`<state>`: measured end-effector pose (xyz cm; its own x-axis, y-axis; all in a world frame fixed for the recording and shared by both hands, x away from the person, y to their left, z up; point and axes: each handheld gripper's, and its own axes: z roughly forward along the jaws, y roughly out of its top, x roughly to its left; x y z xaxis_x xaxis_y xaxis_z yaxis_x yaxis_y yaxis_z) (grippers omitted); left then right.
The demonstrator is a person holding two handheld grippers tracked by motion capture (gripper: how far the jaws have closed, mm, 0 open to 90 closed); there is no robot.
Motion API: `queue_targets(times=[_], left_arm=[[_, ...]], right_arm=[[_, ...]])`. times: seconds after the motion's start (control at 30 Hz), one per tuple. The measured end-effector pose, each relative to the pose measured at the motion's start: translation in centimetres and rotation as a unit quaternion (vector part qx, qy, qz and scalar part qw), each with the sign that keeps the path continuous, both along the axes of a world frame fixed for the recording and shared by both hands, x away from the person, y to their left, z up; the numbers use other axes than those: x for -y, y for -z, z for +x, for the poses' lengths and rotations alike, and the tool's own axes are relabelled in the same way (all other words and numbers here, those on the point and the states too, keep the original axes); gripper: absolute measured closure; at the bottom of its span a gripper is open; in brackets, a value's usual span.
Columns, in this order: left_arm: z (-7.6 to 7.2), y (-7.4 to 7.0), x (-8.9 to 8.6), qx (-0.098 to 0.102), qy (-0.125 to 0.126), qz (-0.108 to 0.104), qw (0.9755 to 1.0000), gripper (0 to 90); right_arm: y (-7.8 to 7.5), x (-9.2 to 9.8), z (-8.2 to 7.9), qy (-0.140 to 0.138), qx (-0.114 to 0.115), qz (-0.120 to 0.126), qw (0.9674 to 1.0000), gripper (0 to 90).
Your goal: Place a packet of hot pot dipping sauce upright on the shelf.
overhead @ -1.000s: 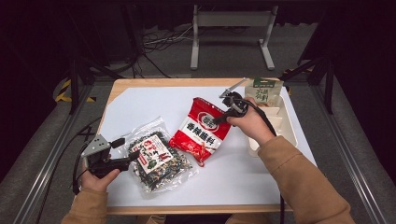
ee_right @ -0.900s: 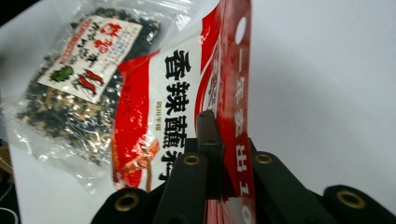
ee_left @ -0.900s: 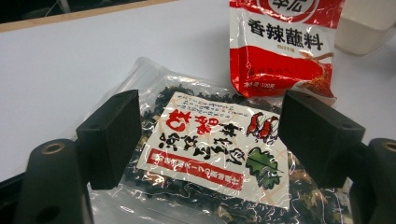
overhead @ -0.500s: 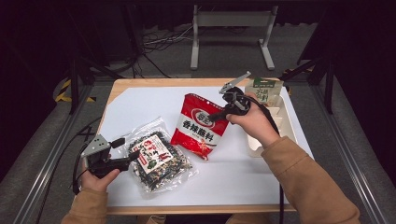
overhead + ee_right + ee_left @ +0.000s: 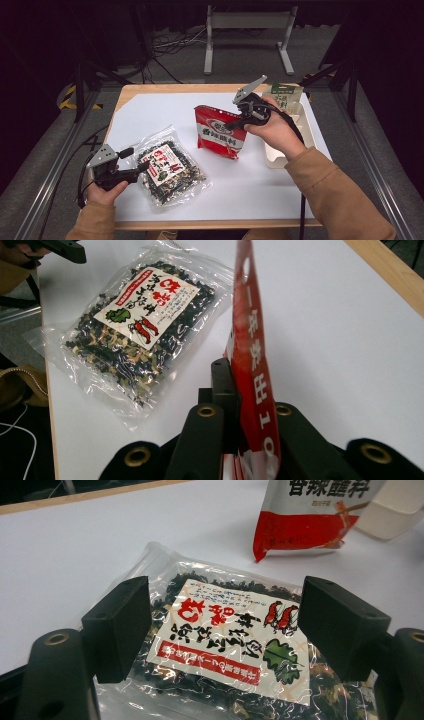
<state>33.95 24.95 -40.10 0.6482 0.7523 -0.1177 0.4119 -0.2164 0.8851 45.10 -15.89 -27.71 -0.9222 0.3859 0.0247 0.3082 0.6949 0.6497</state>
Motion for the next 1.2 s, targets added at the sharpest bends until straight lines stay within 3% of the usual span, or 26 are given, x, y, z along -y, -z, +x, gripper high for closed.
queue_targets(times=[0.27, 0.63, 1.2], left_arm=[[0.3, 0.0, 0.2, 0.002, 0.002, -0.001, 1.0, 22.4], [0.6, 0.0, 0.5, 0.001, 0.008, -0.001, 1.0, 22.4], [0.8, 0.0, 0.6, 0.004, 0.009, 0.001, 0.9999, 22.4]], right_arm=[[-1.4, 1.0, -0.7, 0.0, 0.012, -0.005, 0.9999, 89.1], [-3.8, 2.8, -1.5, -0.006, 0.046, -0.014, 0.9988, 89.0], [-6.4, 6.8, -2.1, 0.01, 0.074, -0.02, 0.997, 89.0]])
